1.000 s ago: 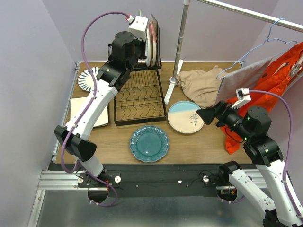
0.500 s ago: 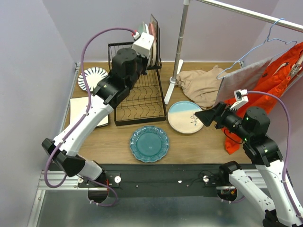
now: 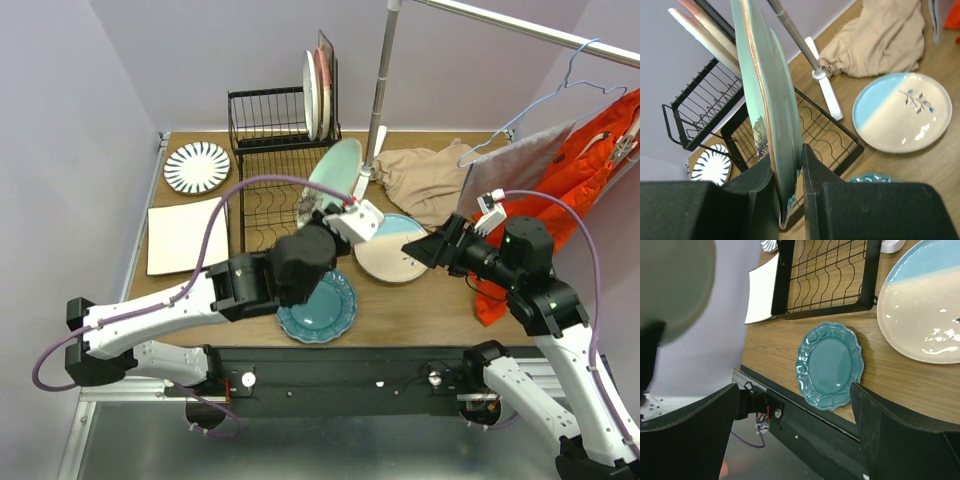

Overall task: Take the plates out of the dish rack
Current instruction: Place the plate at the center of the board.

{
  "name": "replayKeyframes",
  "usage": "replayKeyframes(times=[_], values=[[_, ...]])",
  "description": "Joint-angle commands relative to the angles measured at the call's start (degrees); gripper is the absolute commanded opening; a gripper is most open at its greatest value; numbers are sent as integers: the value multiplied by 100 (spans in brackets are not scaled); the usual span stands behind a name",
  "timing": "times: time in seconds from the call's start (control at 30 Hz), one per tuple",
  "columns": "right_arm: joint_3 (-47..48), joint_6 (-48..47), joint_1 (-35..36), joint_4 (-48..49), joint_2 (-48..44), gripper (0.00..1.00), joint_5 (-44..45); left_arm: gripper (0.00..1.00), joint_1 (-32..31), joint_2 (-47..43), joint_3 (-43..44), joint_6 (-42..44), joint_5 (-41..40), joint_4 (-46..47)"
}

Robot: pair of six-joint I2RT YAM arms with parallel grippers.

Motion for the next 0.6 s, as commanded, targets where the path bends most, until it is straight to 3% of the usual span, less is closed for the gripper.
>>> replayKeyframes(times=[0.0,0.17,0.47,0.57], values=[[329,508,4,-115,155,100,59,0,-770,-108,-395,400,-1442,584],[312,1220,-4,-27,208,100,-107,0,-1307,-116,-1008,714,-1820,883],[989,1001,-4,43,594,100,-46,0,-1553,243,-1748,1375,-2137,1815],[1059,799,4,158,858,100,-449,0,-1554,454,-1792,1515,-2137,1973]])
